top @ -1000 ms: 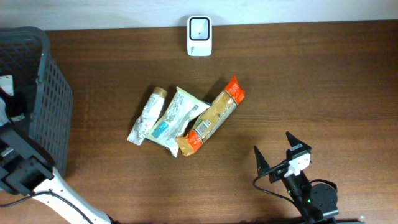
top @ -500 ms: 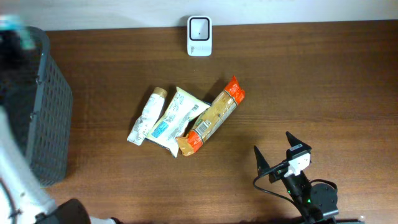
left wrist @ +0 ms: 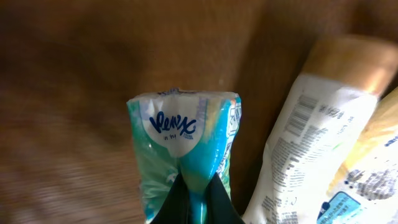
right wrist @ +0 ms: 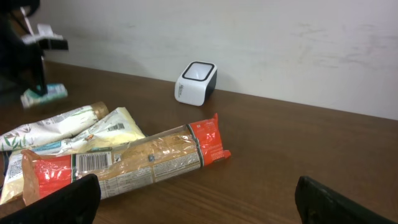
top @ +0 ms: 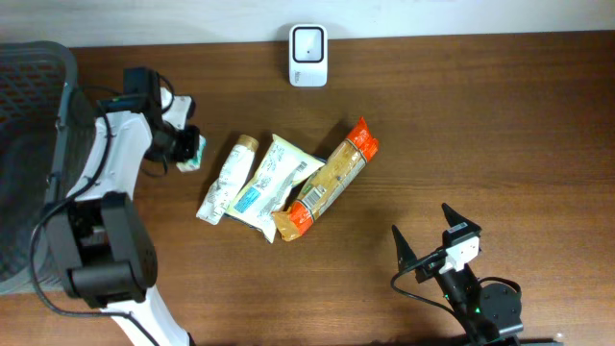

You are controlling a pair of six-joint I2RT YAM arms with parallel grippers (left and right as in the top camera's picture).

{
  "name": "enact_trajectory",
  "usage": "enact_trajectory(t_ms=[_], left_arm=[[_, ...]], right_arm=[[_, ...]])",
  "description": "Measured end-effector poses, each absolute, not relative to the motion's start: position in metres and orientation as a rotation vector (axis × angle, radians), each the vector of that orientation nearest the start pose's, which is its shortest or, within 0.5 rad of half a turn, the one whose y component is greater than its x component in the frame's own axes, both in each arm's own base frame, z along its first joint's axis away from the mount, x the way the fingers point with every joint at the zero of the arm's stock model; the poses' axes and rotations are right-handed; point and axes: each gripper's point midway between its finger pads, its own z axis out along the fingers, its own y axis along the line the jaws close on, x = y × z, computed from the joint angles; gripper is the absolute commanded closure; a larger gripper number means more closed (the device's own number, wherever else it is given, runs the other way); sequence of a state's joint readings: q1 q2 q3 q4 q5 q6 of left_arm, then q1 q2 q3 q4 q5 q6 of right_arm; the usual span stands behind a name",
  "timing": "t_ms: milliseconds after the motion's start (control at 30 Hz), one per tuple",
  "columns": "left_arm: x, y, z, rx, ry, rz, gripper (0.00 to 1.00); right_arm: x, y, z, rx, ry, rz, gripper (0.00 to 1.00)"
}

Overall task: Scan the item barcode
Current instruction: 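Grasp the small green tissue pack from the basket and place it on the table, then raise the left arm aside and reach the right gripper to the pasta pack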

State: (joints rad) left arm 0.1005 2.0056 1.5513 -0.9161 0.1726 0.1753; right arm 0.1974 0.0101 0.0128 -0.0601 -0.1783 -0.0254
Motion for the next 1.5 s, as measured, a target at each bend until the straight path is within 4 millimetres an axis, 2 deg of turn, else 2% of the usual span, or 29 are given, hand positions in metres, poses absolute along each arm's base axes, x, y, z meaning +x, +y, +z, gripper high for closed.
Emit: enact_trajectory(t_ms=[100, 167, 367, 400, 467, 500, 533, 600, 633, 667, 767, 800, 867, 1000, 1133, 1267, 1333, 1367, 1400, 1500], left_arm=[[0.409, 0.006, 0.026, 0.131, 3.000, -0.275, 1.00], [0.404, -0.004, 0.018, 0.148, 3.010, -0.329, 1.00], [0.393, -0.086, 0.020, 0.358, 2.992, -0.522, 1.00], [0.388, -0.105, 0.019, 0.412, 2.992, -0.538, 0.95], [0.380, -0.134, 0.020, 0.496, 2.988, -0.566, 0.58], [0.378, -0.142, 0.019, 0.530, 2.981, -0.572, 0.11], [0.376, -0.151, 0.020, 0.549, 2.973, -0.589, 0.01], [0.377, -0.161, 0.026, 0.537, 2.952, -0.655, 0.01], [0.382, -0.160, 0.030, 0.519, 2.941, -0.643, 0.01], [0.388, -0.150, 0.031, 0.481, 2.946, -0.613, 0.01], [0.402, -0.108, 0.040, 0.341, 2.988, -0.513, 0.01], [0.406, -0.097, 0.045, 0.306, 2.993, -0.494, 0.01], [0.429, -0.072, 0.072, 0.231, 2.945, -0.445, 0.01], [0.442, -0.067, 0.097, 0.245, 2.886, -0.421, 0.01], [0.434, -0.072, 0.110, 0.280, 2.880, -0.420, 0.01], [0.441, -0.058, 0.127, 0.240, 2.838, -0.405, 0.01], [0.450, -0.049, 0.148, 0.220, 2.777, -0.387, 0.01], [0.459, -0.043, 0.176, 0.212, 2.697, -0.364, 0.01], [0.461, -0.041, 0.191, 0.211, 2.657, -0.355, 0.01], [0.462, -0.039, 0.233, 0.221, 2.549, -0.325, 0.01]], right_arm=[[0.233, 0.078, 0.163, -0.318, 1.603, 0.277, 0.01], [0.233, 0.078, 0.163, -0.318, 1.603, 0.277, 0.01], [0.233, 0.078, 0.163, -0.318, 1.603, 0.277, 0.01], [0.233, 0.078, 0.163, -0.318, 1.603, 0.277, 0.01], [0.233, 0.078, 0.163, -0.318, 1.603, 0.277, 0.01], [0.233, 0.078, 0.163, -0.318, 1.603, 0.277, 0.01], [0.233, 0.078, 0.163, -0.318, 1.603, 0.276, 0.01], [0.233, 0.078, 0.163, -0.318, 1.603, 0.277, 0.01], [0.233, 0.078, 0.163, -0.318, 1.603, 0.277, 0.01], [0.233, 0.078, 0.163, -0.318, 1.603, 0.277, 0.01], [0.233, 0.078, 0.163, -0.318, 1.603, 0.277, 0.01], [0.233, 0.078, 0.163, -0.318, 1.603, 0.277, 0.01], [0.233, 0.078, 0.163, -0.318, 1.603, 0.277, 0.01], [0.233, 0.077, 0.163, -0.317, 1.603, 0.276, 0.01], [0.232, 0.080, 0.163, -0.329, 1.601, 0.289, 0.01], [0.226, 0.086, 0.161, -0.341, 1.667, 0.347, 0.01], [0.221, 0.089, 0.174, -0.347, 1.733, 0.386, 0.01], [0.219, 0.091, 0.182, -0.352, 1.763, 0.401, 0.01], [0.218, 0.093, 0.189, -0.360, 1.799, 0.417, 0.01], [0.225, 0.101, 0.229, -0.380, 1.924, 0.463, 0.01]])
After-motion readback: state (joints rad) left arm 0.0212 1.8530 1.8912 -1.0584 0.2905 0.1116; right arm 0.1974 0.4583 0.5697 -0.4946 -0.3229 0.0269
